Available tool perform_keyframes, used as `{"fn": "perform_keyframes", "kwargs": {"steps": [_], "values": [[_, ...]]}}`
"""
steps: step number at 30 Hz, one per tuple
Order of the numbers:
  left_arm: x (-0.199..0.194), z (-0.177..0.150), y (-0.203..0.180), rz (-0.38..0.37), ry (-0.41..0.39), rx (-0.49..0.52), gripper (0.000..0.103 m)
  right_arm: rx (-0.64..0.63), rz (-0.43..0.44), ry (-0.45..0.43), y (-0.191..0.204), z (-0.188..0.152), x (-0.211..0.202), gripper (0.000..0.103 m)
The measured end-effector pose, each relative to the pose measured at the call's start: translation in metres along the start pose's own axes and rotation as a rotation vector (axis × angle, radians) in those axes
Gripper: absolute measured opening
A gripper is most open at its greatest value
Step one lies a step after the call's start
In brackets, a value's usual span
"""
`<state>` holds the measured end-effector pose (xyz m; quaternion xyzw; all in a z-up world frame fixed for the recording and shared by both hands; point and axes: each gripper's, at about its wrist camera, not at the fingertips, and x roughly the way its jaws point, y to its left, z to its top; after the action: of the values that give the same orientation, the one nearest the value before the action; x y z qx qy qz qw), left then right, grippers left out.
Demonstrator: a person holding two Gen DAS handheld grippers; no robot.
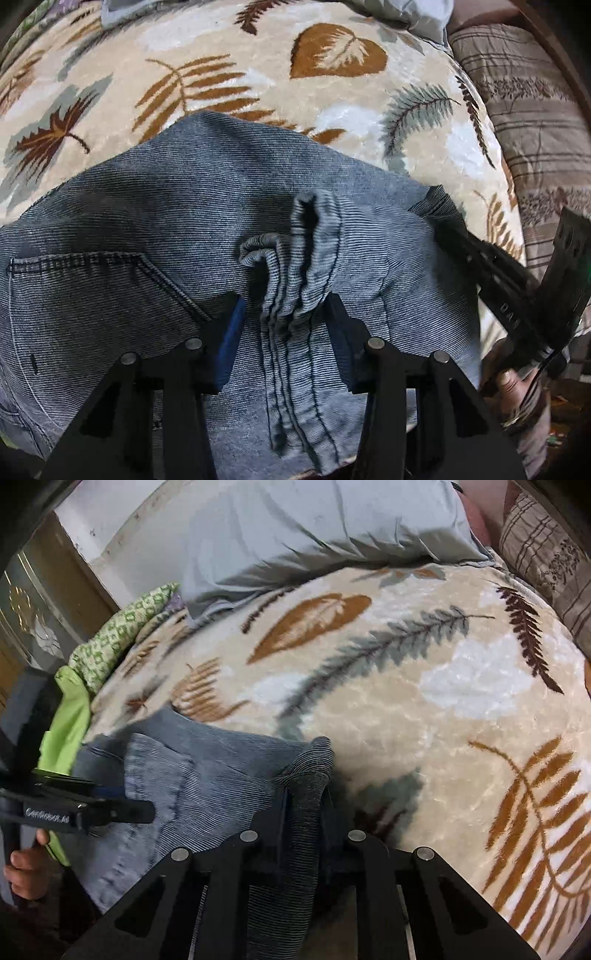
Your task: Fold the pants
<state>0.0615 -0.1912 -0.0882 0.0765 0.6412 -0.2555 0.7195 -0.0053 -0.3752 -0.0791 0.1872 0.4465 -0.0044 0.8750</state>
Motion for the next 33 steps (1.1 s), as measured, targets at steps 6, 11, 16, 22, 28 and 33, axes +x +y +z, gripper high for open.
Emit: {"fn": "perform_keyframes", "kwargs": {"steps": [6,11,16,22,28,33], "values": [[0.003,-0.003,-0.006,0.044,-0.040,0.043,0.045,0.002,-0.003,-0.029,-0.013,-0.007,0.008,0.020],[-0.014,-0.013,0.006,-0.020,-0.004,0.005,0.045,0.120,0.080,0.001,-0.024,-0.002,-0.011,0.032],[-0.025,-0.046,0.008,-0.076,0.017,-0.013,0.049,0.202,0.197,0.021,-0.024,-0.028,-0.039,0.046],[-0.023,-0.067,0.000,-0.057,0.045,0.001,0.049,0.178,0.204,0.048,-0.009,-0.053,-0.039,0.037],[-0.016,-0.077,-0.011,0.003,0.016,0.038,0.050,0.000,0.050,0.062,0.010,-0.051,-0.042,0.026],[-0.018,-0.080,-0.007,-0.009,-0.006,0.056,0.051,-0.037,0.000,0.073,0.005,-0.056,-0.032,0.023]]}}
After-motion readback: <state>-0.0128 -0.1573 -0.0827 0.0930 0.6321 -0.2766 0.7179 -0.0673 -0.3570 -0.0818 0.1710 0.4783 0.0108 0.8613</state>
